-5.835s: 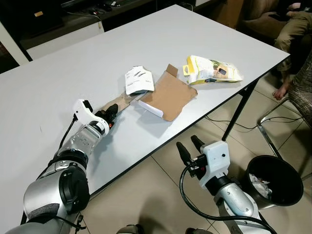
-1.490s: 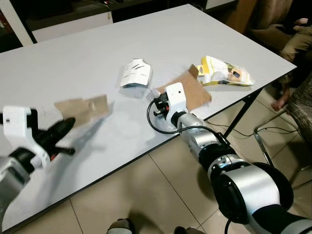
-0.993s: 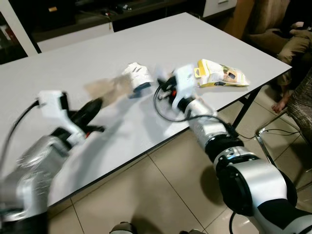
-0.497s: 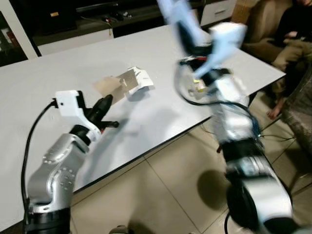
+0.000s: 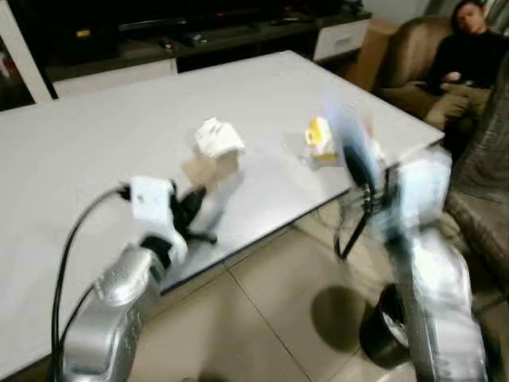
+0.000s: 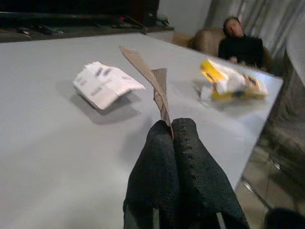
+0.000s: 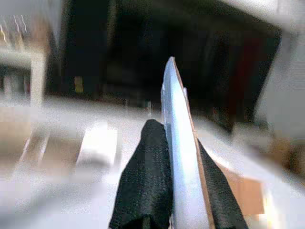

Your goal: Picking trash to rubbish bin

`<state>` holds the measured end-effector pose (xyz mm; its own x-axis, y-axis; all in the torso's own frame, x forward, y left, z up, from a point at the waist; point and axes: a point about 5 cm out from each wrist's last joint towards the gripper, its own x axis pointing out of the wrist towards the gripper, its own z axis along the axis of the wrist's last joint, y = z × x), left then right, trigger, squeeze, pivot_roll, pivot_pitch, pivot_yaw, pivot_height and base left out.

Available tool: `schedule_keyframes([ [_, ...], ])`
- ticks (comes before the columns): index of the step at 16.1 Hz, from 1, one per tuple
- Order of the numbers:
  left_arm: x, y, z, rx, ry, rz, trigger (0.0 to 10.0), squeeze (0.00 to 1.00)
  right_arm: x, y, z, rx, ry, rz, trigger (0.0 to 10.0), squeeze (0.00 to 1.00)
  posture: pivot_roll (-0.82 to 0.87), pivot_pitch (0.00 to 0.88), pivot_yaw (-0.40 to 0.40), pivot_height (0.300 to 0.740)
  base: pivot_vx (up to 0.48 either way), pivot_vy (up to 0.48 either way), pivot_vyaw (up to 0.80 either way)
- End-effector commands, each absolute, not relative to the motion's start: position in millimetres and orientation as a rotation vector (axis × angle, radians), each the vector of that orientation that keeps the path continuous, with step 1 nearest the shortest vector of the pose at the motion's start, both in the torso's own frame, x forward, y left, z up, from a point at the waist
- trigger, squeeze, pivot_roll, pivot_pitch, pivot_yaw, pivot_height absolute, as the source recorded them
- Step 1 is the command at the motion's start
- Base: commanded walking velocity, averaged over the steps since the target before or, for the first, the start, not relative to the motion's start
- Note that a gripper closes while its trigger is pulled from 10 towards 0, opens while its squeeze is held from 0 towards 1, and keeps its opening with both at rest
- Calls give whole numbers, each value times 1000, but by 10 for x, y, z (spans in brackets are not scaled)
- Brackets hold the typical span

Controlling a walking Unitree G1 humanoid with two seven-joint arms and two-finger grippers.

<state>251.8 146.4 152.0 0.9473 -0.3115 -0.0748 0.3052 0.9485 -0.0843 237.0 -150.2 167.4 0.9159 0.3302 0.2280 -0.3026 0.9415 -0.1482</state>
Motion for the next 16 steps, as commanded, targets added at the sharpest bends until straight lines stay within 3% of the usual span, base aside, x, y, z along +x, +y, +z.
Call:
schedule_keyframes([
  [1, 2495, 1404, 1480, -24, 94, -333, 10000, 0, 2259, -1533, 1520, -146, -159, 296, 10000, 0, -58, 1, -31, 740, 0, 0, -800],
  [4, 2380, 1378, 1209, -41, 193, -355, 10000, 0, 2115, -1650, 1152, -123, 38, 136, 10000, 0, -66, 21, -25, 740, 0, 0, 0],
  [6, 2362, 1395, 1112, -91, 162, -280, 10000, 0, 2043, -1751, 925, -99, 156, 36, 10000, 0, -68, 36, -20, 740, 0, 0, -400],
  [9, 2357, 1421, 997, -118, 158, -228, 10000, 0, 2047, -1730, 698, -22, 305, 23, 10000, 0, -76, 56, -12, 740, 0, 0, -800],
  [11, 2364, 1465, 919, -30, 189, -213, 10000, 0, 2035, -1730, 549, 16, 402, -4, 10000, 0, -74, 57, -7, 740, 0, 0, 0],
  [13, 2353, 1470, 849, -13, 239, -300, 10000, 0, 2033, -1743, 470, 80, 437, -26, 10000, 0, -73, 60, -2, 740, 0, 0, 0],
  [16, 2360, 1438, 871, 12, 233, -388, 10000, 0, 2101, -1695, 487, 104, 442, -15, 10000, 0, -76, 69, 14, 740, 0, 0, -800],
])
